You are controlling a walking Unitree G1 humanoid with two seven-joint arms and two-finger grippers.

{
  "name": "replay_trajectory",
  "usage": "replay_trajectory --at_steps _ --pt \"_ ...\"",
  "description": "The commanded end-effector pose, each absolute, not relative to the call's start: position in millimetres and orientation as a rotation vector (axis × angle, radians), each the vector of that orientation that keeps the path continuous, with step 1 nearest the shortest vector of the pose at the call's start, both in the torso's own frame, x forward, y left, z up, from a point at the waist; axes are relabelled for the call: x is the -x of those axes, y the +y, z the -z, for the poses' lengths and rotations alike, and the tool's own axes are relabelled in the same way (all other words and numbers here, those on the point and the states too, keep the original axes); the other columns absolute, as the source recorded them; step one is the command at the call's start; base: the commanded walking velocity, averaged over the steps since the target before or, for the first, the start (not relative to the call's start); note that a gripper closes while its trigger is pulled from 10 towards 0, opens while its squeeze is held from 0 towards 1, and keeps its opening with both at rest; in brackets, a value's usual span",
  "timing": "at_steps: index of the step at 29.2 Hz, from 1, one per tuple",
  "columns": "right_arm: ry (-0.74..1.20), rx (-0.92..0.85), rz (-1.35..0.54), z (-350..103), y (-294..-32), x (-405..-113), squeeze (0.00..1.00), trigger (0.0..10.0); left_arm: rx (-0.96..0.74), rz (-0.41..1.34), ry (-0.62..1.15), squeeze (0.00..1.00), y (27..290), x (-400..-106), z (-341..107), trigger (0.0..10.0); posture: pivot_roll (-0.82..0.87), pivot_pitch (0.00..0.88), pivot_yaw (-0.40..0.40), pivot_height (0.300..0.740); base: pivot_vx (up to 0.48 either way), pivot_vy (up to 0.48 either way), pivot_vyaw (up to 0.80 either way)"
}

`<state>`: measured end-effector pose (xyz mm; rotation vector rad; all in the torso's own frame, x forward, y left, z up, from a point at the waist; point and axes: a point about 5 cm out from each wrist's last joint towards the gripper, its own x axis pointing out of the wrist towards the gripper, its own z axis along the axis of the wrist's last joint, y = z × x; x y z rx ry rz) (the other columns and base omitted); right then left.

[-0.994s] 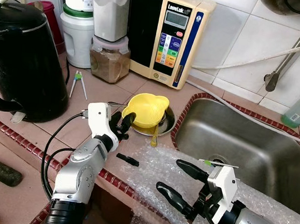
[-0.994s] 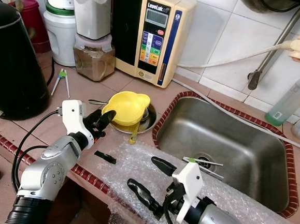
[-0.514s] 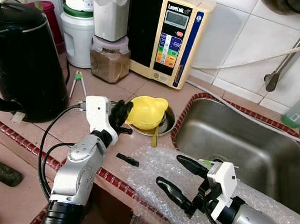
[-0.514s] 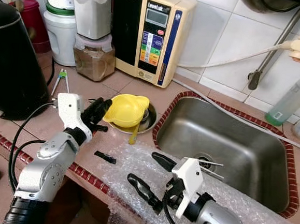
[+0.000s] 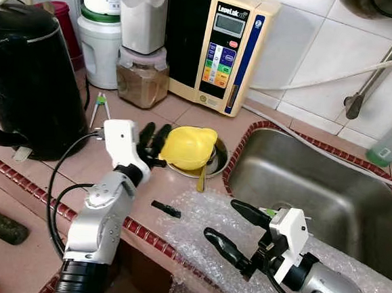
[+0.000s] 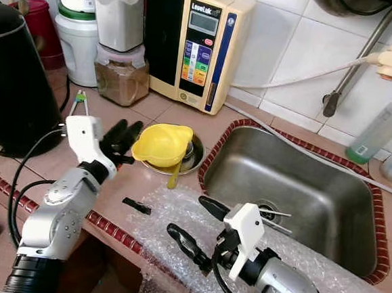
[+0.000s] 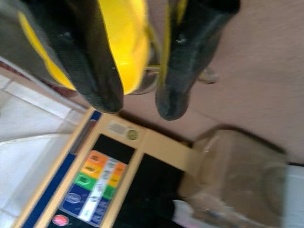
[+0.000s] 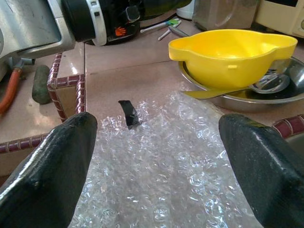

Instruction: Kitchen organization

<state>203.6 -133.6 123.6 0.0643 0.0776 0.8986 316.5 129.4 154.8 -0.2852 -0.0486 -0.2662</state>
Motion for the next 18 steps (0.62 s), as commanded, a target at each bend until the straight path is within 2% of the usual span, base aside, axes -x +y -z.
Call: replay_trajectory --at_steps 1,4,18 --pt "0.096 -0.064 -0.905 -122.3 -135.8 -203.1 0.00 10.0 0.283 0.241 -0.031 1.00 134.9 -317.8 -150.9 10.0 0.19 0.000 -0.088 0.740 0.000 0.000 0.00" --pt "0.105 -0.079 -0.939 -122.5 -135.0 -197.5 0.00 10.0 0.275 0.206 -0.013 1.00 143.6 -318.6 -147.4 10.0 0.19 0.000 -0.090 0.740 0.000 0.000 0.00" --pt "0.163 -0.083 -1.009 -119.9 -139.5 -185.0 0.00 10.0 0.366 0.316 0.071 1.00 118.9 -311.0 -142.3 10.0 0.18 0.000 -0.107 0.740 0.000 0.000 0.00"
